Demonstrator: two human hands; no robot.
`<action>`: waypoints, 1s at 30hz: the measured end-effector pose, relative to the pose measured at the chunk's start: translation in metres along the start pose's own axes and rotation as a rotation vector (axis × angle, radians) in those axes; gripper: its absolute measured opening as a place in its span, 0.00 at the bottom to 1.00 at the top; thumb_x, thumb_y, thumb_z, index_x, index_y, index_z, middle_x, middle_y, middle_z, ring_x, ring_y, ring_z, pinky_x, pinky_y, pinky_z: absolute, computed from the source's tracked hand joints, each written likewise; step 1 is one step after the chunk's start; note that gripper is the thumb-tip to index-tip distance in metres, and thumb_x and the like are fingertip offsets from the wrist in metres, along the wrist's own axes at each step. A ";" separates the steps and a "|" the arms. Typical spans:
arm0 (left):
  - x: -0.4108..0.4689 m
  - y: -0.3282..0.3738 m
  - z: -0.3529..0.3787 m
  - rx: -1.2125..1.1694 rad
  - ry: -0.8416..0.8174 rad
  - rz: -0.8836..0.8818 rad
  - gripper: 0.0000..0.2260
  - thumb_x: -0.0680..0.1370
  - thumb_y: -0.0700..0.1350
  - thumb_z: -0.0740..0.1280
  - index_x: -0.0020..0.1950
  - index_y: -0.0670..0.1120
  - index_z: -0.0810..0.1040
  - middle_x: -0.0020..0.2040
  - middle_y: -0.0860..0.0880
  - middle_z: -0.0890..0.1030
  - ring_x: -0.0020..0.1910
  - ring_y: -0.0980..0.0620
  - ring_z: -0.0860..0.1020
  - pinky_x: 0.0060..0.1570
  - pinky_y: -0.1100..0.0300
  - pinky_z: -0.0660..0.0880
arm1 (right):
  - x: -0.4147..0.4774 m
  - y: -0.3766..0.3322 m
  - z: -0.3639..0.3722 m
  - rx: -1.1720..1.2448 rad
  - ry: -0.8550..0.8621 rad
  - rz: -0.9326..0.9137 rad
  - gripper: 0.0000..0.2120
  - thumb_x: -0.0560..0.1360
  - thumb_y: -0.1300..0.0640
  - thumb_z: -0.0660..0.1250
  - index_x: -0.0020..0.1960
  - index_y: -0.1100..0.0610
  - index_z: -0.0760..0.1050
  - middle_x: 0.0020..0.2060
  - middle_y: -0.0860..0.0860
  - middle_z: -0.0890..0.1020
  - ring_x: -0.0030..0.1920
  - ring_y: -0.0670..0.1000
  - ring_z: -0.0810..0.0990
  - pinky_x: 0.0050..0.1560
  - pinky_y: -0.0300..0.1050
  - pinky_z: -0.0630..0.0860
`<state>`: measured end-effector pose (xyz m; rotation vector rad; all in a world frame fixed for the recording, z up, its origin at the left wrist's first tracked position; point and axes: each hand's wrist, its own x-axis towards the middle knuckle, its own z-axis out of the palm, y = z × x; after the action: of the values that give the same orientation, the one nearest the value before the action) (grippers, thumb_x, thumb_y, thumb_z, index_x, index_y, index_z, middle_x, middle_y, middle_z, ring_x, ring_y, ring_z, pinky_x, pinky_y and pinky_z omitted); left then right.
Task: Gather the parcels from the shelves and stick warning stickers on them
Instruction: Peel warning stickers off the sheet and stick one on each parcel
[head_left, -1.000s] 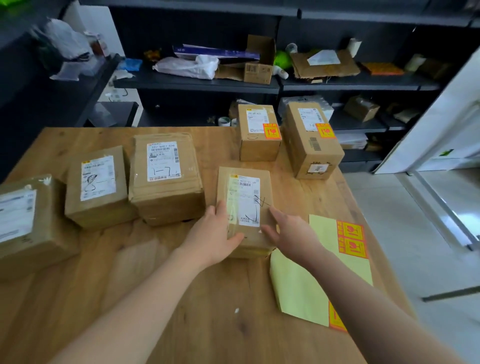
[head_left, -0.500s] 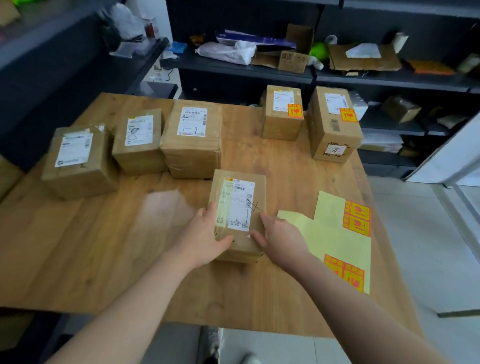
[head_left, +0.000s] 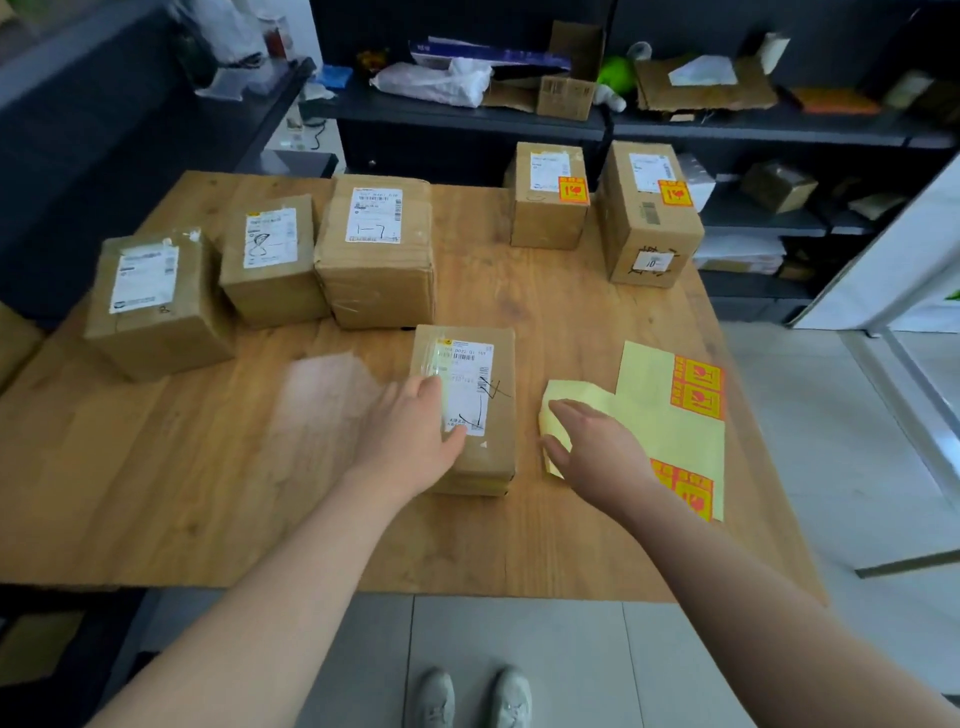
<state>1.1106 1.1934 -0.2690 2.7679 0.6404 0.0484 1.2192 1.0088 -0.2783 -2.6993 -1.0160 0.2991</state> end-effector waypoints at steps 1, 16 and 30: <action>0.001 0.009 -0.002 -0.006 0.021 0.027 0.24 0.77 0.55 0.63 0.68 0.42 0.67 0.67 0.46 0.70 0.63 0.44 0.69 0.61 0.54 0.67 | -0.006 0.008 -0.003 -0.016 -0.003 0.035 0.21 0.80 0.49 0.58 0.70 0.56 0.66 0.68 0.52 0.72 0.65 0.56 0.72 0.61 0.49 0.72; 0.025 0.151 0.093 -0.002 -0.344 0.125 0.33 0.78 0.57 0.63 0.76 0.42 0.55 0.75 0.42 0.60 0.73 0.43 0.60 0.70 0.48 0.64 | -0.061 0.142 0.005 -0.068 -0.167 0.267 0.25 0.79 0.47 0.60 0.73 0.55 0.62 0.72 0.52 0.67 0.69 0.54 0.68 0.63 0.48 0.70; 0.040 0.182 0.168 0.123 -0.379 -0.100 0.43 0.73 0.65 0.65 0.78 0.46 0.48 0.78 0.40 0.45 0.77 0.39 0.45 0.73 0.41 0.49 | -0.054 0.212 0.038 0.014 -0.249 0.018 0.30 0.78 0.45 0.61 0.77 0.51 0.56 0.76 0.49 0.58 0.74 0.51 0.58 0.71 0.49 0.63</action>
<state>1.2405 1.0079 -0.3766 2.7427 0.6939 -0.5403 1.2999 0.8245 -0.3713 -2.7084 -1.0484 0.6568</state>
